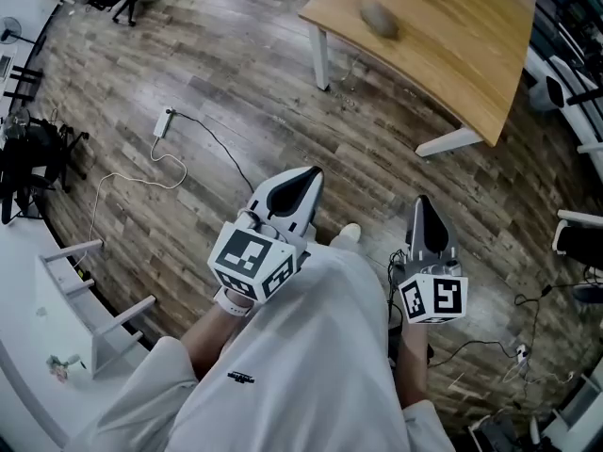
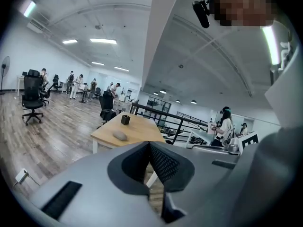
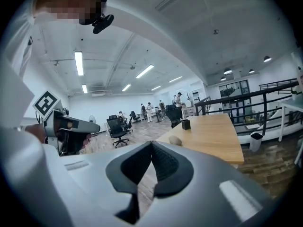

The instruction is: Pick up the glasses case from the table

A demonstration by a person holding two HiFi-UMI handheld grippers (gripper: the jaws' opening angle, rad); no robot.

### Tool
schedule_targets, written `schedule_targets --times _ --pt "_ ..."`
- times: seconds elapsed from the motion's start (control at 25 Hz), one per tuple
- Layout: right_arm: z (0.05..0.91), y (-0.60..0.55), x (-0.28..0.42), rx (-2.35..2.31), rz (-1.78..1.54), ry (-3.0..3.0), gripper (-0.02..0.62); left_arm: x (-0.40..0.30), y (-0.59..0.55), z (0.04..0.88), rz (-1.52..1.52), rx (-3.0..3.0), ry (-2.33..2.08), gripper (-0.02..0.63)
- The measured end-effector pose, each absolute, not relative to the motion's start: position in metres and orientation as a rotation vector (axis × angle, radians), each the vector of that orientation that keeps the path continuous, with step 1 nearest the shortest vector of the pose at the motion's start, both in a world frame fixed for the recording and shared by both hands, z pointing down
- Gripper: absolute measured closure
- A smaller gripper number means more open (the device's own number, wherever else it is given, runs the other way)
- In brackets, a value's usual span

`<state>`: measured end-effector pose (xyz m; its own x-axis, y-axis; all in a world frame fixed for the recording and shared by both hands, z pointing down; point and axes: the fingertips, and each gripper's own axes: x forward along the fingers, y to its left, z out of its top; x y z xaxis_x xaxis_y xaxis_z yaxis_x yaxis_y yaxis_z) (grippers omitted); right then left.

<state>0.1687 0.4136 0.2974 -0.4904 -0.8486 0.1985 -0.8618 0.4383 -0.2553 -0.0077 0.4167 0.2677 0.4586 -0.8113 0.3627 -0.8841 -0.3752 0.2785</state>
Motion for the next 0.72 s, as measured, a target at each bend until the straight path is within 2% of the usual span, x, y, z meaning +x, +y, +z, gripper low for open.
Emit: schedule_targets --times 0.4,0.72 --pt "0.28 0.389 0.047 1.485 0.431 -2.684 0.588 -0.142 0.407 0.256 0.153 2.26 -1.506 0.598" --pt "0.275 0.386 0.003 1.569 0.368 -2.631 0.586 -0.186 0.396 0.267 0.141 2.269 -1.455 0.598"
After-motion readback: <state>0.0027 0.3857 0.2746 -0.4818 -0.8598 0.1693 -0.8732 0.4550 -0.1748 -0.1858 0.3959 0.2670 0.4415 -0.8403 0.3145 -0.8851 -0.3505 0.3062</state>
